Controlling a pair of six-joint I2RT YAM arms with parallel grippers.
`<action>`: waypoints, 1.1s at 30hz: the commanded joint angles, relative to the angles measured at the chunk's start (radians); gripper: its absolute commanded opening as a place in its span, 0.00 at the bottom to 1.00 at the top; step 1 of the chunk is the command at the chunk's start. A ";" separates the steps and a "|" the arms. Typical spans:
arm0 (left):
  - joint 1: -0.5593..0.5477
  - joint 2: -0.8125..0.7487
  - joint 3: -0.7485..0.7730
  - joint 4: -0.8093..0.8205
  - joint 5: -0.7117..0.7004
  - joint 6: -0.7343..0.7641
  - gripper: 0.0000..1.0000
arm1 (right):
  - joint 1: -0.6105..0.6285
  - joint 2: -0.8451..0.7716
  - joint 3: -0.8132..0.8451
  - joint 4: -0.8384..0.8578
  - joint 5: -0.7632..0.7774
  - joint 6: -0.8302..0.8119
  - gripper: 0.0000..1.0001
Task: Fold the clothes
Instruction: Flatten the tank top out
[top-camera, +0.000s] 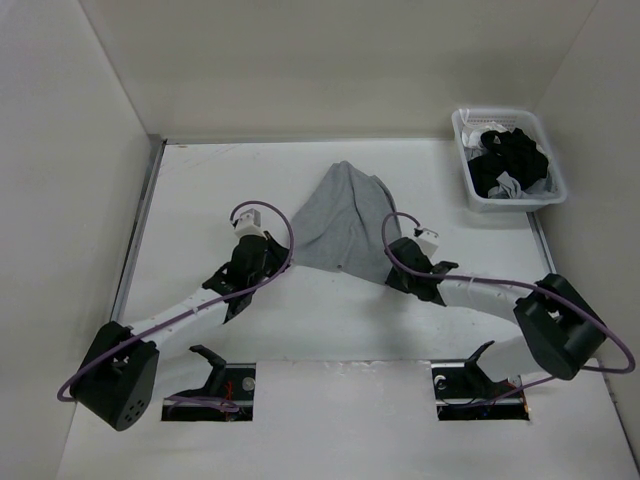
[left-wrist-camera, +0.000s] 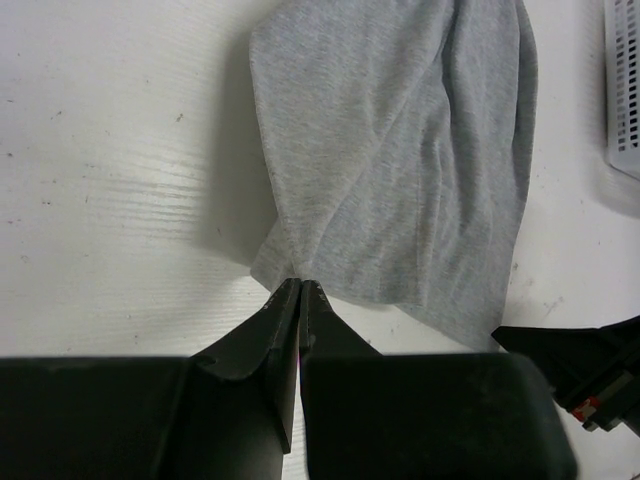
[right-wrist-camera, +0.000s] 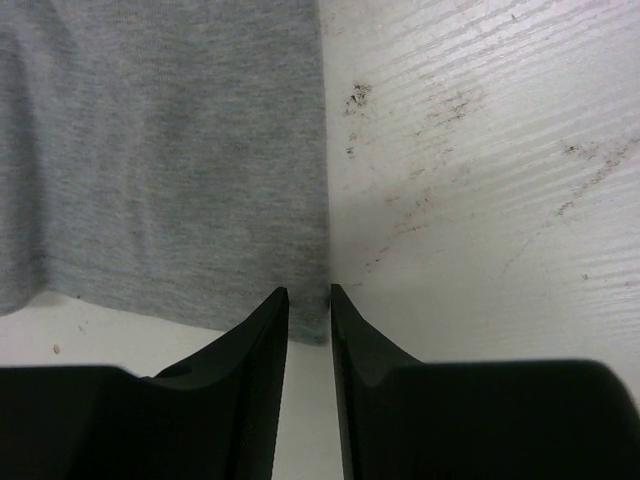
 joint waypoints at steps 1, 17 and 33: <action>0.007 -0.021 -0.010 0.055 0.013 0.009 0.01 | 0.015 0.031 0.010 -0.002 -0.008 0.018 0.27; 0.040 -0.168 0.085 0.019 -0.007 -0.043 0.00 | 0.059 -0.386 0.056 -0.105 0.191 -0.083 0.00; 0.004 -0.425 0.930 -0.156 -0.173 0.152 0.00 | 0.617 -0.485 1.204 -0.113 0.599 -0.958 0.00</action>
